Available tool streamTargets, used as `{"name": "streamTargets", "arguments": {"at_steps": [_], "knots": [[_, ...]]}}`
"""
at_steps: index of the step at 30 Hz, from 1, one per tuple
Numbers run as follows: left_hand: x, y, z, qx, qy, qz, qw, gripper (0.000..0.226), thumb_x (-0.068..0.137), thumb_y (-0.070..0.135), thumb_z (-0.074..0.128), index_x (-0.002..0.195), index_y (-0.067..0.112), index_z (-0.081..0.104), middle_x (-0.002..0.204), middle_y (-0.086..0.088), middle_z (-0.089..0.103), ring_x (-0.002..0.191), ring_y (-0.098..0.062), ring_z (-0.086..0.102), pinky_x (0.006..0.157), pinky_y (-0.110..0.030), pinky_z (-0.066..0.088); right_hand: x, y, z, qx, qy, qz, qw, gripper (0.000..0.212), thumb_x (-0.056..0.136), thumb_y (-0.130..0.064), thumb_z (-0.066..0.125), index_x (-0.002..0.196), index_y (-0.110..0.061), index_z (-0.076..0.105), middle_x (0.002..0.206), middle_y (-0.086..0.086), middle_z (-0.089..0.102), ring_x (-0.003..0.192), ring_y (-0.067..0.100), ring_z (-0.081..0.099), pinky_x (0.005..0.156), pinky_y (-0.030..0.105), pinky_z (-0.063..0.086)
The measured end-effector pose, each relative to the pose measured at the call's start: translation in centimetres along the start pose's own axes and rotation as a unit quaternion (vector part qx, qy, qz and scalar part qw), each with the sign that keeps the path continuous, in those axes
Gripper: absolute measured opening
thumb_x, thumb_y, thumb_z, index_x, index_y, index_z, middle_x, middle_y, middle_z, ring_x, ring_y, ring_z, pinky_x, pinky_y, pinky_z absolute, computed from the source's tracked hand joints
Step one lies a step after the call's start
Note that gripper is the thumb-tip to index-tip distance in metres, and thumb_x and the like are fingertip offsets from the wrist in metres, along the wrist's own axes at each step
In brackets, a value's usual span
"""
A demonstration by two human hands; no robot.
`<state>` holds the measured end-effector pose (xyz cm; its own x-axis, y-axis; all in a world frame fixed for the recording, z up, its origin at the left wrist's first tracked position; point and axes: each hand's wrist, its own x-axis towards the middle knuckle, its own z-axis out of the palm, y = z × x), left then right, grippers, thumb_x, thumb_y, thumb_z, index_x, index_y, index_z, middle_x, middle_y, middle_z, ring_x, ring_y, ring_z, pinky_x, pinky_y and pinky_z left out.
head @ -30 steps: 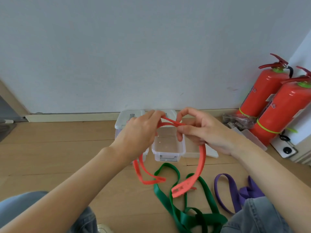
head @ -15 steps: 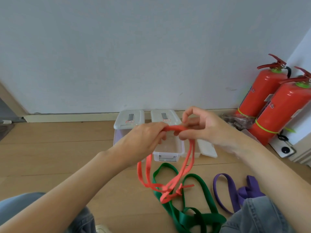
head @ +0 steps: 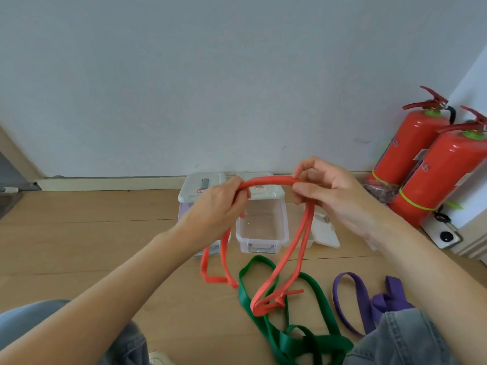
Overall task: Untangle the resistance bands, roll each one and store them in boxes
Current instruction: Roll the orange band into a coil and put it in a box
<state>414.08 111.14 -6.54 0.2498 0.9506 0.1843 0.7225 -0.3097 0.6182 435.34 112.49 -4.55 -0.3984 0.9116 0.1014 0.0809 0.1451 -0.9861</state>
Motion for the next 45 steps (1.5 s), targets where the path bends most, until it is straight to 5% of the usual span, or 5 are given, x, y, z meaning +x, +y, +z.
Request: {"name": "streamTargets", "arguments": {"at_steps": [9,17,26,38,45], "knots": [[-1.0,1.9,-0.2,0.039,-0.034,0.095,0.994,0.022,0.100,0.018,0.032,0.099,0.002,0.047,0.080,-0.005,0.053,0.076,-0.029,0.050,0.070,-0.035,0.036,0.2,0.3,1.2,-0.024,0.004,-0.011,1.000,0.044,0.069,-0.014,0.075,0.096,-0.018,0.041,0.075,0.002,0.069,0.069,0.017,0.066,0.066,0.025,0.054],[-1.0,1.0,0.8,0.057,-0.078,0.109,0.989,0.011,0.099,0.022,0.035,0.096,0.015,0.043,0.072,0.015,0.040,0.070,-0.014,0.042,0.061,-0.025,0.028,0.1,0.5,2.3,-0.112,-0.050,-0.031,0.992,0.015,0.087,0.004,0.057,0.094,-0.009,0.056,0.070,0.001,0.067,0.058,0.010,0.061,0.058,0.023,0.053],[-0.5,0.9,-0.6,-0.068,-0.126,0.039,0.989,0.018,0.100,0.017,0.035,0.095,0.019,0.052,0.065,0.019,0.044,0.055,0.010,0.047,0.053,-0.008,0.035,-0.3,0.3,1.1,-0.087,-0.114,0.020,0.990,0.035,0.087,0.004,0.058,0.107,-0.024,0.052,0.097,-0.001,0.070,0.072,0.021,0.069,0.067,0.028,0.056],[-0.6,0.2,-1.1,-0.104,-0.221,0.027,0.969,0.017,0.098,0.017,0.040,0.099,0.009,0.055,0.071,0.008,0.054,0.065,-0.003,0.054,0.060,-0.011,0.042,0.0,0.8,0.4,-0.081,-0.035,-0.001,0.996,0.016,0.087,-0.005,0.061,0.088,-0.022,0.061,0.071,-0.003,0.057,0.047,0.009,0.045,0.050,0.022,0.044],[-0.7,0.9,-1.2,-0.165,-0.237,0.039,0.957,0.018,0.098,0.011,0.040,0.094,0.013,0.057,0.060,0.008,0.042,0.052,-0.004,0.041,0.053,-0.014,0.039,-0.3,0.9,1.3,-0.026,-0.148,0.057,0.987,0.022,0.078,-0.006,0.066,0.088,-0.012,0.047,0.079,0.007,0.069,0.061,0.021,0.061,0.058,0.028,0.053]]}}
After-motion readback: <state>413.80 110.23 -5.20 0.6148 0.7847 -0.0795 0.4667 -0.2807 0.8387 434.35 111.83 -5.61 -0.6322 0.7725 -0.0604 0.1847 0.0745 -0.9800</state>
